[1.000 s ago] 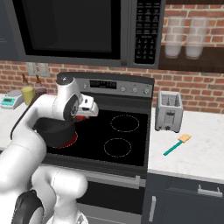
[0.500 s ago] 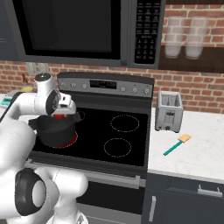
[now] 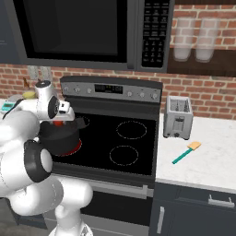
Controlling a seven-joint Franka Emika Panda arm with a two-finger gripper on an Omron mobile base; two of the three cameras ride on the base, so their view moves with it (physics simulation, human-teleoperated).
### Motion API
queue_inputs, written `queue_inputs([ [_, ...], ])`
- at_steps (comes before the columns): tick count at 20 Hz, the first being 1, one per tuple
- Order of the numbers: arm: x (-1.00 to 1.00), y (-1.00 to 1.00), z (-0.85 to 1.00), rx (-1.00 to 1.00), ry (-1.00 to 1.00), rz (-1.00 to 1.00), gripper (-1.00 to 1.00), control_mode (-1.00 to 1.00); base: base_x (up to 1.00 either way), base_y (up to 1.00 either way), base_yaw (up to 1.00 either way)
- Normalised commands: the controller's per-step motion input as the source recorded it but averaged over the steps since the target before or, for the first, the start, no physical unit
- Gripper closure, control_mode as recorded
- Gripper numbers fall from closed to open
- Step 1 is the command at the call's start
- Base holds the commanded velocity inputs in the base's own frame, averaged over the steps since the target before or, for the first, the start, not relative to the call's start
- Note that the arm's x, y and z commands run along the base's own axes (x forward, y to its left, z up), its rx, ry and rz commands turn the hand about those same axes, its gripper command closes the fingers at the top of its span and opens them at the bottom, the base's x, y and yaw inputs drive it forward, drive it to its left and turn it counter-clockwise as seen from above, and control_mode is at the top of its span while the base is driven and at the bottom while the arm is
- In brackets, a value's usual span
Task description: Put the lemon and tomato in the pot. Retrieve the spatula and lightly stir the vegetables in the pot.
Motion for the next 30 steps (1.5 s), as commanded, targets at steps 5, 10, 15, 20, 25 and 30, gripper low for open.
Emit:
queue_inputs([
  [5,0.27,0.16,-0.47,0.0,0.0,0.0,1.0,-1.0,0.0,0.0,0.0],
  [10,0.11,0.27,-0.33,0.0,0.0,0.0,1.0,-1.0,0.0,0.0,0.0],
  [15,0.01,0.15,-0.19,0.0,0.0,0.0,1.0,-1.0,0.0,0.0,0.0],
  [20,0.01,0.01,-0.11,0.0,0.0,-0.02,-1.0,-1.0,0.0,0.0,0.0],
  [25,0.03,0.0,0.01,0.0,0.0,-0.03,-1.0,-1.0,0.0,0.0,0.0],
  [30,0.0,-0.06,0.44,0.0,-0.02,-0.02,-1.0,-1.0,0.0,0.0,0.0],
])
